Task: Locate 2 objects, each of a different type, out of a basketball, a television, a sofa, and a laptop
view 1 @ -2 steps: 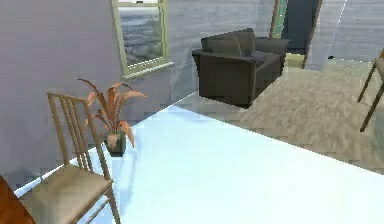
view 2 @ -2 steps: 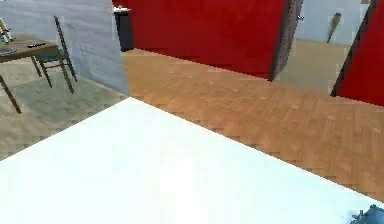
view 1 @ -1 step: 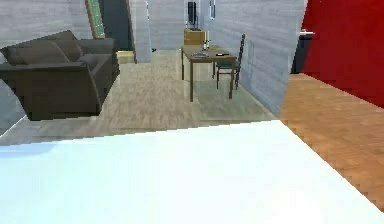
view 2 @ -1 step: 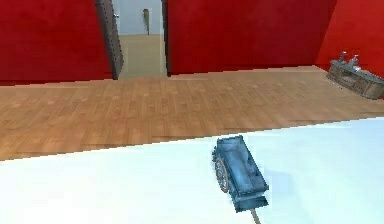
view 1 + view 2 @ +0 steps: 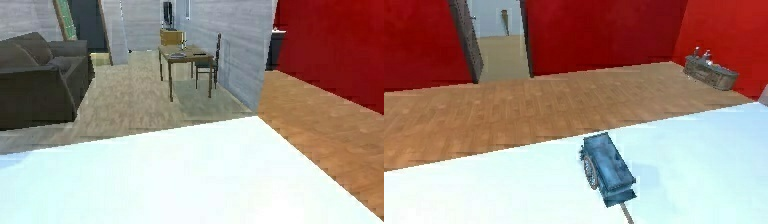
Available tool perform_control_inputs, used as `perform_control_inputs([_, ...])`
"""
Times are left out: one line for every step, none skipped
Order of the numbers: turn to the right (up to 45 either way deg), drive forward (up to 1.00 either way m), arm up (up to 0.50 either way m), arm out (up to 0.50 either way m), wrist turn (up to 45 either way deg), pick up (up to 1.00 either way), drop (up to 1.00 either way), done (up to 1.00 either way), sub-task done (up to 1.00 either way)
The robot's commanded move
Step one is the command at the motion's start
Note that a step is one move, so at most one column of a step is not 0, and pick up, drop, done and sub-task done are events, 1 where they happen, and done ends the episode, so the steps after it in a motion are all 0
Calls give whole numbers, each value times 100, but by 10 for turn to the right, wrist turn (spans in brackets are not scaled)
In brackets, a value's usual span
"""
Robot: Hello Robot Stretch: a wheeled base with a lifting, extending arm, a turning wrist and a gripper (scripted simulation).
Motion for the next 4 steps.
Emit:
perform_control_inputs([0, 45, 0, 0, 0, 0, 0, 0, 0])
perform_control_inputs([-330, 0, 0, 0, 0, 0, 0, 0, 0])
perform_control_inputs([0, 100, 0, 0, 0, 0, 0, 0, 0])
perform_control_inputs([-30, 0, 0, 0, 0, 0, 0, 0, 0])
